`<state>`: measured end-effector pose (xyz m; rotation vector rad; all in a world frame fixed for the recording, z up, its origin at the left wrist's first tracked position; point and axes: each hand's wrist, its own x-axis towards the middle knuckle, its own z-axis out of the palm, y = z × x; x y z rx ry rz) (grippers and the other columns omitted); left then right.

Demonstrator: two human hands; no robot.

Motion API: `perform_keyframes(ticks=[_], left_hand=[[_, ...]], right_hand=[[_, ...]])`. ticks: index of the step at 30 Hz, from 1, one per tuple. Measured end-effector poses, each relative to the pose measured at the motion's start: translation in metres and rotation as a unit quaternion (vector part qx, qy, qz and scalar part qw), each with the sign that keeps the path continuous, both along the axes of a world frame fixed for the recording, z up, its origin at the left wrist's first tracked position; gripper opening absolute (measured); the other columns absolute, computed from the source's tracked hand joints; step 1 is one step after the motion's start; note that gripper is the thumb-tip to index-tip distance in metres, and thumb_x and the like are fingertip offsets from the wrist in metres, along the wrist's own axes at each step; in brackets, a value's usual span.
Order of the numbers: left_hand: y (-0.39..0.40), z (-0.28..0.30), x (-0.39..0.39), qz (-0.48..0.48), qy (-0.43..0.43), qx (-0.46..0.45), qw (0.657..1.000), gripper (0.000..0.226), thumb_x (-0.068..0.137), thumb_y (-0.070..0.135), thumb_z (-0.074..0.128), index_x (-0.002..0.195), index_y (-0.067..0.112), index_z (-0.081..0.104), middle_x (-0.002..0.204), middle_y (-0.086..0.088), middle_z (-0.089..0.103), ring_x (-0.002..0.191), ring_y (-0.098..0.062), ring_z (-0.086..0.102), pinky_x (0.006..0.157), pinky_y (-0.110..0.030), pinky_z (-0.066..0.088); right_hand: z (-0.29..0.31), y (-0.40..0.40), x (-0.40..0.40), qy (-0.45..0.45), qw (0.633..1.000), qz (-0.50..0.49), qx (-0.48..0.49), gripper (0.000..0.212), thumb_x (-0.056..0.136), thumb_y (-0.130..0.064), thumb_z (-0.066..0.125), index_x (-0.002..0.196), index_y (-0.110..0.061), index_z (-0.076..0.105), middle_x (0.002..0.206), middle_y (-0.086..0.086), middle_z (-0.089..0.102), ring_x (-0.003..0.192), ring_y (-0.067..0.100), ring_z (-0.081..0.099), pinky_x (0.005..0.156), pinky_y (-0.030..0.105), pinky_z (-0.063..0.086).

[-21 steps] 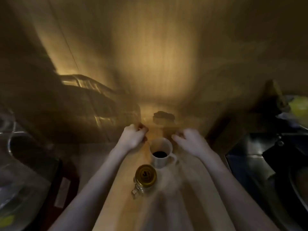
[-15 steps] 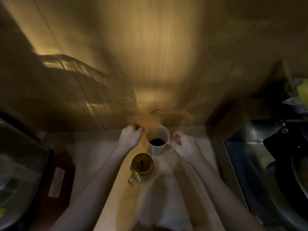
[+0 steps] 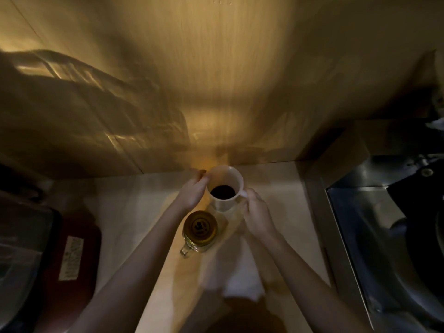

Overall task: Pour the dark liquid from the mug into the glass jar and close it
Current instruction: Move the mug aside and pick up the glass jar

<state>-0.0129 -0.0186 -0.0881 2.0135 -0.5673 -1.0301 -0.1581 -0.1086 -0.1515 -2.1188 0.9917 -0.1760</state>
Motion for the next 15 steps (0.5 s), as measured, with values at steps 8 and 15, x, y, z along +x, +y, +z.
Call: perform_keyframes(ticks=[8,15], left_hand=[[-0.008,0.025,-0.013,0.024,0.061,-0.028,0.997,0.047,0.095,0.034,0.034,0.129,0.005,0.047,0.134,-0.013,0.052,0.124,-0.027,0.049,0.102,-0.04,0.035],[0.009,0.055,-0.061,0.082,0.104,-0.099,0.986,0.036,0.094,0.027,0.038,0.117,0.007,0.059,0.116,-0.006,0.061,0.111,-0.021,0.057,0.095,-0.037,0.04]], right_hand=[[0.024,-0.014,-0.012,-0.018,0.999,-0.026,-0.018,0.016,0.092,0.003,0.047,0.095,-0.001,0.062,0.093,0.016,0.064,0.087,0.025,0.059,0.069,0.022,0.037],[0.062,-0.009,-0.05,-0.092,0.981,-0.165,-0.033,0.01,0.086,0.001,0.058,0.087,-0.004,0.067,0.078,0.004,0.063,0.075,0.018,0.059,0.067,0.028,0.047]])
